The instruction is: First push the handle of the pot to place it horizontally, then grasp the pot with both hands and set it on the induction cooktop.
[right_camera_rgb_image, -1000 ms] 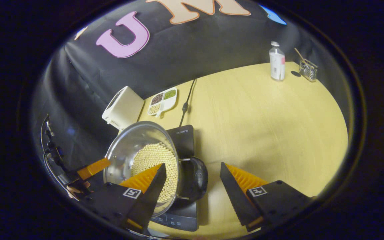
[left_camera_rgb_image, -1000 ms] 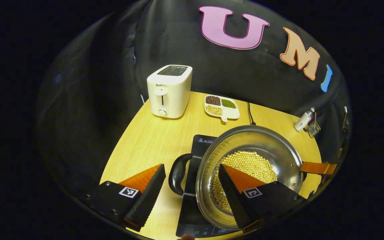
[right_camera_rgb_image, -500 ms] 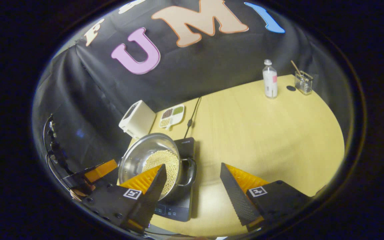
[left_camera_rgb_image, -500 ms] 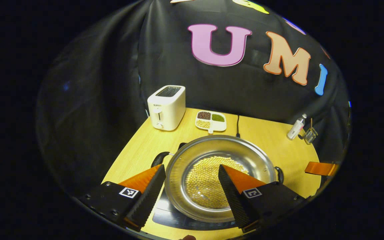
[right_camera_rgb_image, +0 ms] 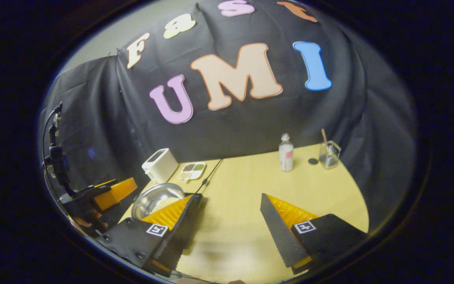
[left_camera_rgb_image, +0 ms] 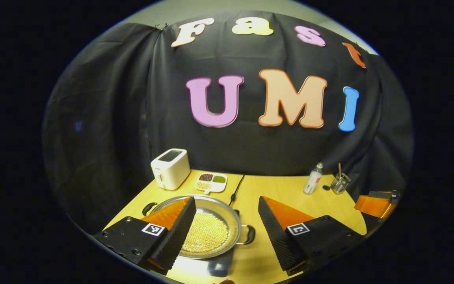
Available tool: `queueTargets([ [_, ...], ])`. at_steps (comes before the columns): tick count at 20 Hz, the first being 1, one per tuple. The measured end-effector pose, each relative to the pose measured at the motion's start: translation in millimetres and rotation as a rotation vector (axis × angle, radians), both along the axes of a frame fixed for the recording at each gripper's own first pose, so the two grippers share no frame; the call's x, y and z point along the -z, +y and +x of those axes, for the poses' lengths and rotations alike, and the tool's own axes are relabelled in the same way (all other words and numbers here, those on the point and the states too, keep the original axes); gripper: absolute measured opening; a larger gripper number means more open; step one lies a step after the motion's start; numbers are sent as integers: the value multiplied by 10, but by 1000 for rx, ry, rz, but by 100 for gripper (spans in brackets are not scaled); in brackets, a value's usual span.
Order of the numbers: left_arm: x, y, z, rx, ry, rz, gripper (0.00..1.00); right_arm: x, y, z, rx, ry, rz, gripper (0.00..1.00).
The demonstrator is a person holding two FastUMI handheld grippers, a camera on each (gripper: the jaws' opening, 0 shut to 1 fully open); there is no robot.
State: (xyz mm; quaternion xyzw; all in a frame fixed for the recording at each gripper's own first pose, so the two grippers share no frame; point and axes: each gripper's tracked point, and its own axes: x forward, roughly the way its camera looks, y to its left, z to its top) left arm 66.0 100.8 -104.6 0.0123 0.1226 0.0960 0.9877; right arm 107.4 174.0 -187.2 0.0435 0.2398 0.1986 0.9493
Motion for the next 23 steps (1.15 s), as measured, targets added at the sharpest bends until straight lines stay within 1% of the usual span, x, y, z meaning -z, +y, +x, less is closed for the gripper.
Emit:
queueTargets([
  [1,-138,-138,1,2,-48,11,97,-142,-127,42,7,-44,6,92],
  [2,-232,-271,6,4,-87,24,96,-257,-252,60,15,-82,8,99],
  [4,-414,-489,-29,8,-146,69,96,-471,-496,68,30,-144,14,99],
  [5,-480,-584,-57,11,-168,92,96,-575,-604,63,38,-170,18,92],
  [6,-536,-688,-90,18,-191,107,94,-636,-716,114,52,-193,17,92],
  [7,-550,-813,-114,31,-206,110,96,-703,-802,106,69,-216,13,99],
  [8,-567,-937,-148,45,-213,106,96,-776,-907,94,83,-240,8,92],
  [9,-558,-1020,-190,54,-214,94,94,-844,-1000,75,96,-261,4,92],
  [10,-547,-1090,-232,60,-212,77,96,-866,-1095,31,104,-276,3,92],
  [11,-522,-1143,-254,62,-215,60,96,-891,-1155,-7,108,-281,6,92],
  [12,-520,-1183,-268,61,-221,46,94,-912,-1203,-64,114,-285,15,99],
  [13,-502,-1188,-292,54,-217,35,96,-933,-1246,-101,121,-288,29,92],
  [14,-500,-1193,-321,47,-217,29,96,-951,-1282,-139,128,-290,44,92],
  [15,-493,-1197,-341,45,-214,28,96,-957,-1318,-166,135,-291,57,92],
  [16,-505,-1194,-365,42,-217,33,94,-961,-1362,-179,141,-294,64,92],
  [17,-524,-1192,-366,42,-221,39,94,-959,-1409,-191,150,-298,65,99],
  [18,-528,-1203,-383,42,-225,46,96,-981,-1453,-248,161,-306,62,99],
  [19,-547,-1215,-391,43,-229,52,93,-1001,-1507,-285,173,-312,58,99],
  [20,-553,-1237,-384,52,-229,57,96,-1044,-1526,-377,181,-324,56,99],
  [21,-553,-1272,-375,61,-230,60,93,-1082,-1556,-423,189,-333,54,99],
  [22,-557,-1294,-379,68,-231,62,94,-1115,-1584,-482,195,-342,54,99],
  [23,-553,-1317,-388,75,-231,62,96,-1135,-1608,-519,200,-351,53,99],
])
